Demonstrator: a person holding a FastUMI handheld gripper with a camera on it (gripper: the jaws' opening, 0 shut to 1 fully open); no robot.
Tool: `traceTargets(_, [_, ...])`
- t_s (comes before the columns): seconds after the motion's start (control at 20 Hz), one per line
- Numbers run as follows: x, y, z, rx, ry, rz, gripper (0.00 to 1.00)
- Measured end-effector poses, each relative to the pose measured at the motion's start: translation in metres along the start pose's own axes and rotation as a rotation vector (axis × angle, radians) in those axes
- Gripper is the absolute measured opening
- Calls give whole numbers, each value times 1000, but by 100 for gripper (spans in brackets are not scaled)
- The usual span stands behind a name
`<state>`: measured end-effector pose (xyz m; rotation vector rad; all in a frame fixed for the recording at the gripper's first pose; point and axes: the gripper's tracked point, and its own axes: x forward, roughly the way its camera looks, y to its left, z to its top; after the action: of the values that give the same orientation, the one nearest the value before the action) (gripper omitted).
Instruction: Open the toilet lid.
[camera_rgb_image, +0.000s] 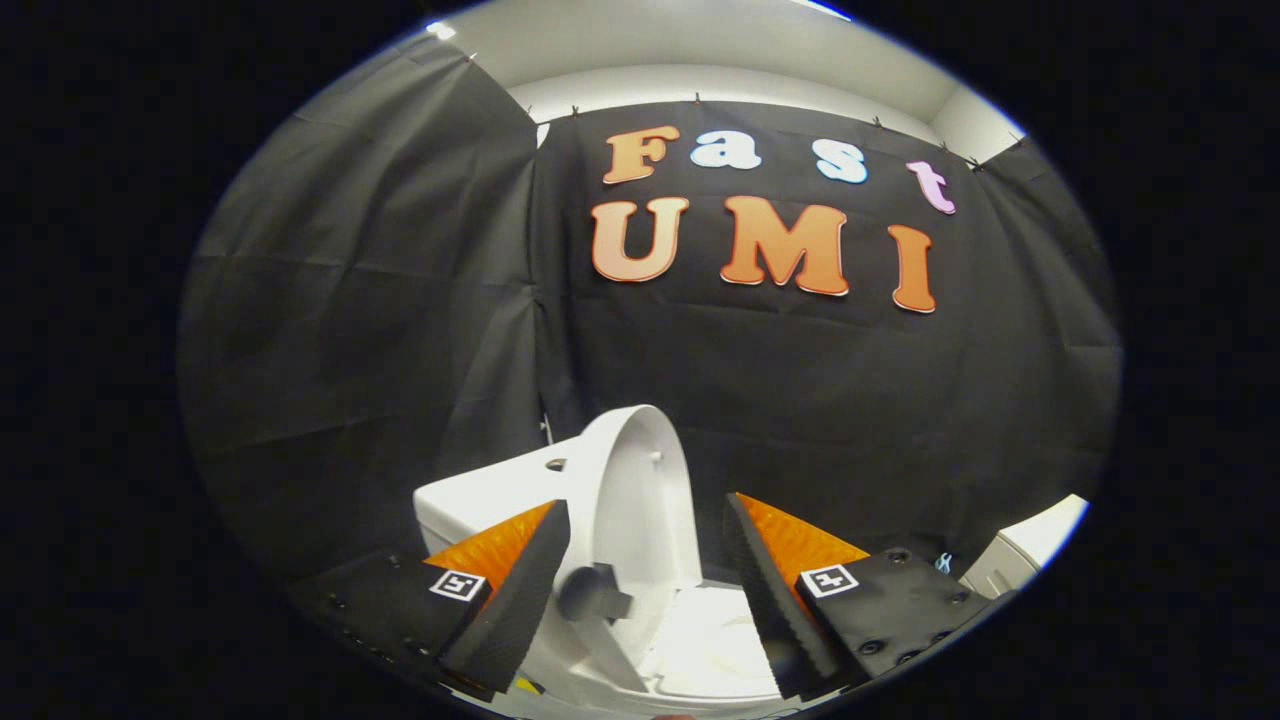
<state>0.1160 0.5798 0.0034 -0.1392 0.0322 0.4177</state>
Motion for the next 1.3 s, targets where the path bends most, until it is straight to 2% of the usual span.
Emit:
traceTargets(0.2, [-10, -73, 4, -21, -7, -47, 99])
traceTargets(0.45, [-33, -177, 18, 97, -35, -137, 99])
traceTargets(0.7, [-73, -275, 17, 96, -47, -229, 98])
traceTargets(1.05, [-134, -375, -9, 138, -6, -330, 98])
traceTargets(1.3, [-179, -410, -29, 192, 8, -337, 99])
